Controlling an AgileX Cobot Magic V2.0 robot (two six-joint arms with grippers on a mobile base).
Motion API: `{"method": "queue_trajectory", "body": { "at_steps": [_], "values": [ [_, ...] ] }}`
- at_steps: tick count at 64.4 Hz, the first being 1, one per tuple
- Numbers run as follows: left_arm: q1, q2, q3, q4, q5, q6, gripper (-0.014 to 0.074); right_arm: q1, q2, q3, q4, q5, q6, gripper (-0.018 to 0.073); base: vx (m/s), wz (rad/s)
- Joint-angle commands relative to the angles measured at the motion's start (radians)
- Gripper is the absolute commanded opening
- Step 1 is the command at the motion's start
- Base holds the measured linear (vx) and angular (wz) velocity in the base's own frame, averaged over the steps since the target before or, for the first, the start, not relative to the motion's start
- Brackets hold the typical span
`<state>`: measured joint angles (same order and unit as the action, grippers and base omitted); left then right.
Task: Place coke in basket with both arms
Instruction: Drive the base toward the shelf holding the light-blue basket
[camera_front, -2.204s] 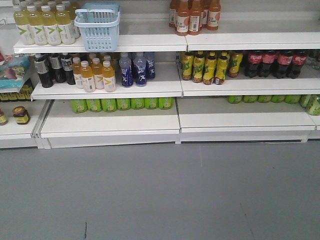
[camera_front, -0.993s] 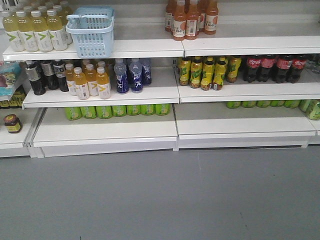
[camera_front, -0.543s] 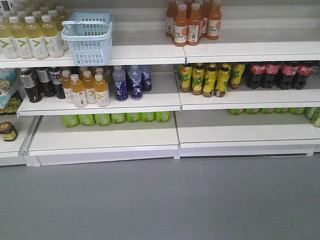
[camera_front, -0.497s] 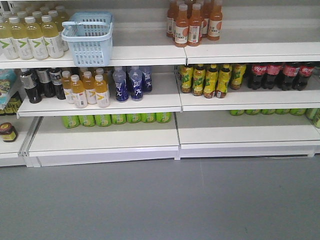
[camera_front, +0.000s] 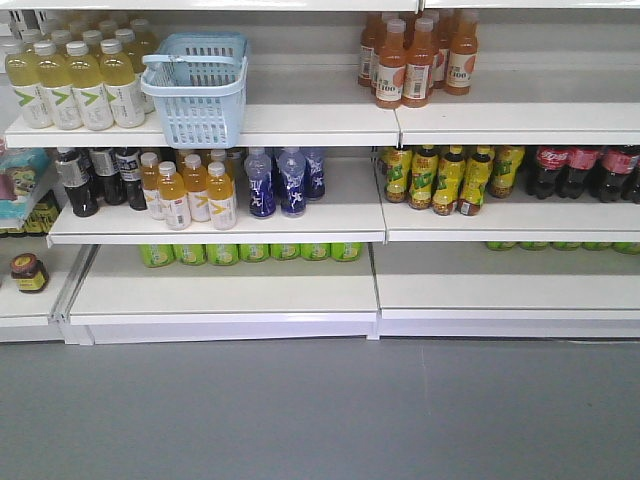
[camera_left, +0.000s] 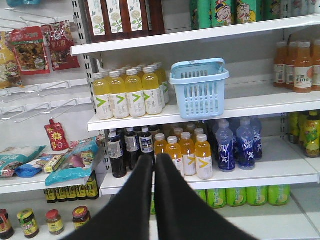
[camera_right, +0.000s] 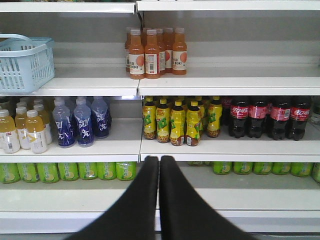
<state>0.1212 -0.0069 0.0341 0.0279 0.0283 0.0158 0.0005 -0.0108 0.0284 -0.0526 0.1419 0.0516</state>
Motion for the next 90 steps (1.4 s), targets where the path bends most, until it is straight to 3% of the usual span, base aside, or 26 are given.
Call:
{"method": "queue_trajectory", "body": {
  "at_steps": [1,90],
  "values": [
    [0.0,-0.02,-0.002,-0.003,-0.073,-0.002,-0.0006,0.0,-0.018,0.01,-0.005,-0.078,0.003,-0.0009,0.17,0.08],
    [0.0,-0.02,-0.002,-0.003,-0.073,-0.002,-0.0006,0.0,-0.018,0.01,-0.005,-0.078,0.003,-0.0009,0.17,0.02]
  ]
}}
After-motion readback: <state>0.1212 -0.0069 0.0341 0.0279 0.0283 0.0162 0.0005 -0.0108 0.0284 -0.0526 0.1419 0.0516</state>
